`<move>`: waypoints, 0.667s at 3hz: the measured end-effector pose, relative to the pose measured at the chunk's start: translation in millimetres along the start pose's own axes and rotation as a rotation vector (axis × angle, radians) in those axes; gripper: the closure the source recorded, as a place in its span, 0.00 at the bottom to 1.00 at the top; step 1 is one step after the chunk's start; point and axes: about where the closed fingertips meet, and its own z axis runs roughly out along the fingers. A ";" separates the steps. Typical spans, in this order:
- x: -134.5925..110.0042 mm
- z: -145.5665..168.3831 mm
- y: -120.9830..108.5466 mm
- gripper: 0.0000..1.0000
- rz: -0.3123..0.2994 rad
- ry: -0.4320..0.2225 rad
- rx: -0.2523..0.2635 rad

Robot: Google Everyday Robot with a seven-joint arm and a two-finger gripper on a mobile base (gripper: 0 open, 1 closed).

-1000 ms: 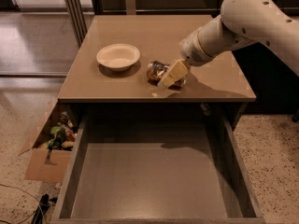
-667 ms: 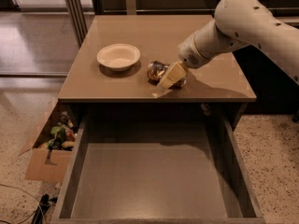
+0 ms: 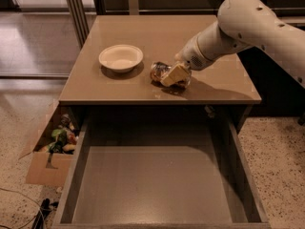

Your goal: Place orange can into top drawer

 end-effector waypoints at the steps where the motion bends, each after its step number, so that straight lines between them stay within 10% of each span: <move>1: 0.0 0.1 0.0 0.60 0.000 0.000 0.000; 2: -1.6 0.2 0.6 0.91 -0.001 -0.001 -0.004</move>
Offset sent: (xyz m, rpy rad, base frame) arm 0.0000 0.0000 0.0000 0.0000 0.0000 0.0001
